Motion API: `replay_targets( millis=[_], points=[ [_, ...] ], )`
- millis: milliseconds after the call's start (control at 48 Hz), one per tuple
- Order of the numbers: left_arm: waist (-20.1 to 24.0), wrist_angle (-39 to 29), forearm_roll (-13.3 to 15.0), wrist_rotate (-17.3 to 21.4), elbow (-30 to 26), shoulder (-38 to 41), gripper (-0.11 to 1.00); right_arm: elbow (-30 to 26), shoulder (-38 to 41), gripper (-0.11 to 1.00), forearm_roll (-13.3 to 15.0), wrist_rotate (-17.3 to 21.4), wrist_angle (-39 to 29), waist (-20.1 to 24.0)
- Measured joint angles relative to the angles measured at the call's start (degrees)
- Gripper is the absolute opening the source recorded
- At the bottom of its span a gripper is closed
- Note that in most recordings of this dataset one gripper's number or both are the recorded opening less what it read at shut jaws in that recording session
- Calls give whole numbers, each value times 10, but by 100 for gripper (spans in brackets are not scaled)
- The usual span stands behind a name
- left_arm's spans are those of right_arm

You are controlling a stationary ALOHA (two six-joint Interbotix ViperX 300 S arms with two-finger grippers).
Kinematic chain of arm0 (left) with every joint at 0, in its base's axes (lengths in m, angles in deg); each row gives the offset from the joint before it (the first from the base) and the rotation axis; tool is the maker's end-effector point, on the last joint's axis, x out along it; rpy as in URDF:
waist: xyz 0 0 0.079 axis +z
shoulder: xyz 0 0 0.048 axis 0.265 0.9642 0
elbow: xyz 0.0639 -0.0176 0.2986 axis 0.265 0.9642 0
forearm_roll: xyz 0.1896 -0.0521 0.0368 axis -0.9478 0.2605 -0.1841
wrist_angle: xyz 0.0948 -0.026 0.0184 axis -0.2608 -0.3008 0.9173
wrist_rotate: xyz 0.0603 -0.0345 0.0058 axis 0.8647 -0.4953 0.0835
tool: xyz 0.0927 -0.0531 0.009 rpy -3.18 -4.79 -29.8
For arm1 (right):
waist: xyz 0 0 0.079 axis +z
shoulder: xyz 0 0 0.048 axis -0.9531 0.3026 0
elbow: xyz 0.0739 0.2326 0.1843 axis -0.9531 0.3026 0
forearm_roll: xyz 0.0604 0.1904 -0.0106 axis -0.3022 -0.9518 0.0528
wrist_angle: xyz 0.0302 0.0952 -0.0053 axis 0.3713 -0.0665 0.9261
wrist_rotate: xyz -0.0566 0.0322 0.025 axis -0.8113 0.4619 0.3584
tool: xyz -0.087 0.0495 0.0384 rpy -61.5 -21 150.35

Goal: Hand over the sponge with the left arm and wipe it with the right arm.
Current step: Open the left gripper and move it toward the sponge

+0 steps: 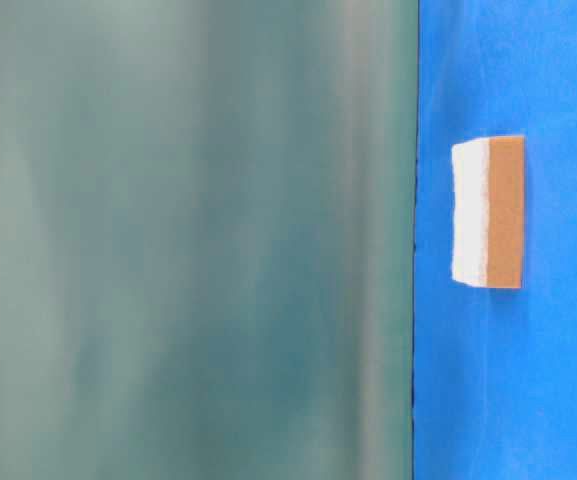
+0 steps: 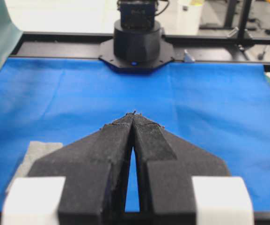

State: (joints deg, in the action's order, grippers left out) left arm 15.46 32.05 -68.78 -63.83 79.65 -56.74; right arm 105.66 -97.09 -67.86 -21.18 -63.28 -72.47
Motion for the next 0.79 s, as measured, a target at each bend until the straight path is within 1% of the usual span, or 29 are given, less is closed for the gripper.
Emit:
replay_targets(
  millis=[83, 271, 417, 626, 667, 709, 792],
  points=[
    [-5, 1, 10, 1, 1, 4, 0, -1, 2, 0, 0, 0, -1, 0],
    [-5, 2, 13, 4, 1, 7, 0, -12, 9, 0, 0, 0, -8, 2],
    [20, 6, 13, 4, 1, 20, 0, -13, 11, 0, 0, 0, -9, 2],
    [64, 21, 14, 2, -7, 73, 1, -13, 11, 0, 0, 0, -9, 3],
    [72, 27, 14, 4, -10, 87, 5, -14, 11, 0, 0, 0, -10, 2],
    [79, 33, 14, 6, -13, 102, 13, -13, 11, 0, 0, 0, -9, 2],
    [91, 47, 14, 9, -21, 134, 37, -13, 11, 0, 0, 0, -9, 2]
  ],
)
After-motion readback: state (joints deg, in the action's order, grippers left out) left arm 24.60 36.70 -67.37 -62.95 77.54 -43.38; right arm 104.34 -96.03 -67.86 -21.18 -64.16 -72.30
